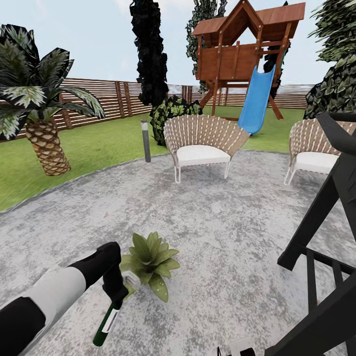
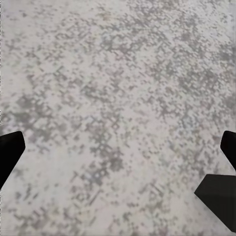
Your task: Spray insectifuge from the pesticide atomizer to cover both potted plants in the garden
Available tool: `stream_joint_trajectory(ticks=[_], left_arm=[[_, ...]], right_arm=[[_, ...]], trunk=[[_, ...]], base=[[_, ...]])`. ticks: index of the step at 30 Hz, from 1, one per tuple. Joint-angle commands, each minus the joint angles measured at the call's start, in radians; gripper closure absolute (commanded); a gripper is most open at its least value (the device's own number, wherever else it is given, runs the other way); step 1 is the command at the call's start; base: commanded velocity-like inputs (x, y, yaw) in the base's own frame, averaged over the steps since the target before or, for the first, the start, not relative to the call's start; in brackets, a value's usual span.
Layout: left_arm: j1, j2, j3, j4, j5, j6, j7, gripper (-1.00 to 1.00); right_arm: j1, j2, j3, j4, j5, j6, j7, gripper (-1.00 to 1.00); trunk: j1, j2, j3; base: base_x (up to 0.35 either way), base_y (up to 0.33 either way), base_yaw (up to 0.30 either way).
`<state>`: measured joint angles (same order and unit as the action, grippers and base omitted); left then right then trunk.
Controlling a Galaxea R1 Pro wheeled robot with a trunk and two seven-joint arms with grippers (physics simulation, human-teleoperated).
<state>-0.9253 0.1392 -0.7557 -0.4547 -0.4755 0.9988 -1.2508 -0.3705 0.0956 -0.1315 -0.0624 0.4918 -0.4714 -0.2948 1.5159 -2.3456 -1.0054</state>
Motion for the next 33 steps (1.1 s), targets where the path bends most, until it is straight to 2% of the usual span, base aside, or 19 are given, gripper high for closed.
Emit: stream_joint_trajectory(ticks=[1,7,12,15,16,21,22,24,33], left_arm=[[0.000,0.001,-0.004,-0.003,-0.009,0.008,-0.010,1.00],[0.002,0.008,-0.007,-0.001,-0.009,0.008,-0.010,1.00],[0.002,-0.001,-0.006,-0.003,-0.009,0.009,-0.010,1.00],[0.000,-0.027,-0.008,-0.004,-0.009,0.009,-0.010,1.00],[0.000,-0.026,-0.007,-0.004,-0.009,0.009,-0.010,1.00],[0.001,0.011,-0.005,-0.001,-0.009,0.008,-0.010,1.00],[0.001,0.032,-0.004,-0.001,-0.009,0.007,-0.010,1.00],[0.000,0.045,-0.002,-0.002,-0.009,0.007,-0.010,1.00],[-0.016,0.031,0.004,-0.008,-0.011,0.007,-0.010,1.00]], right_arm=[[-0.001,0.000,-0.008,0.001,0.011,-0.003,-0.004,-1.00],[-0.001,0.000,-0.008,0.001,0.010,-0.003,-0.004,-1.00],[-0.001,0.000,-0.008,0.001,0.010,-0.003,-0.004,-1.00],[-0.001,0.000,-0.008,0.001,0.010,-0.003,-0.004,-1.00],[-0.001,0.000,-0.008,0.001,0.010,-0.003,-0.004,-1.00],[-0.001,-0.001,-0.008,0.001,0.011,-0.003,-0.004,-1.00],[-0.001,-0.002,-0.008,0.001,0.011,-0.003,-0.004,-1.00],[-0.001,-0.002,-0.008,0.001,0.011,-0.003,-0.004,-1.00],[-0.001,-0.002,-0.008,0.001,0.011,-0.003,-0.004,-1.00]], trunk=[[0.000,0.000,-0.001],[0.000,0.000,-0.001],[0.000,0.000,-0.001],[0.000,0.000,-0.001],[0.000,0.000,-0.001],[0.000,0.000,-0.001],[0.000,0.000,-0.001],[0.000,0.000,-0.001],[0.000,0.000,-0.001]], base=[[0.000,0.000,0.000],[0.000,0.000,0.000],[0.000,0.000,0.000],[0.000,0.000,0.000],[0.000,0.000,0.000],[0.000,0.000,0.000],[0.000,0.000,0.000],[0.000,0.000,0.000],[0.000,0.000,0.000]])
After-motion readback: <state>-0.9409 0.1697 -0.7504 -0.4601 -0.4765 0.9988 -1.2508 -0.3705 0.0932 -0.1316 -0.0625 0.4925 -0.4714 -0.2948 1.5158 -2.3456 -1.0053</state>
